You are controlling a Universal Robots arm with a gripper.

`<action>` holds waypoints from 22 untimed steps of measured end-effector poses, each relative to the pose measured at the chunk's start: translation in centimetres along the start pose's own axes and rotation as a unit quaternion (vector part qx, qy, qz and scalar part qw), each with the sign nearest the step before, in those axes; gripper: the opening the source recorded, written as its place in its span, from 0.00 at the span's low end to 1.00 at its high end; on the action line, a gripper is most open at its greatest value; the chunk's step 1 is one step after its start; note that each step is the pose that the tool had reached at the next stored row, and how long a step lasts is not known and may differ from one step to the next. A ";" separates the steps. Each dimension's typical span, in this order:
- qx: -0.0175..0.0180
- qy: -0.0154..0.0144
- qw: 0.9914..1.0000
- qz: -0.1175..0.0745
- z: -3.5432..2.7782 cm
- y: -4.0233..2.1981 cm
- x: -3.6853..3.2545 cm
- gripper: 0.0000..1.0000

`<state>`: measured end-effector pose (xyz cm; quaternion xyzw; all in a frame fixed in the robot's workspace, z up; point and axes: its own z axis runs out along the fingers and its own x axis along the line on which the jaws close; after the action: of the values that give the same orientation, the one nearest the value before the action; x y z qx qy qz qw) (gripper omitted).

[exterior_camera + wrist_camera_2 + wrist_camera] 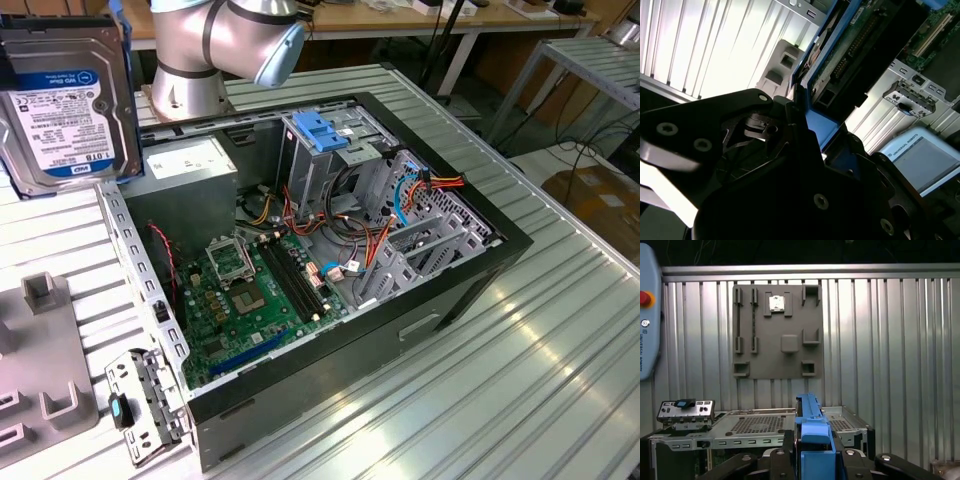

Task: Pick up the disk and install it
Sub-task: 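Pick up the disk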

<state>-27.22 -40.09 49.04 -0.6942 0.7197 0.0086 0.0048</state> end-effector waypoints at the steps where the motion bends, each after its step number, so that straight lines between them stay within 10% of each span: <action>1: 0.000 0.000 1.000 0.000 0.00 -0.07 0.04 0.37; 22: 0.000 0.000 1.000 0.000 -0.01 -1.29 0.96 0.37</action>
<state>-25.97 -41.10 49.02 -0.6942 0.7197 0.0086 0.0048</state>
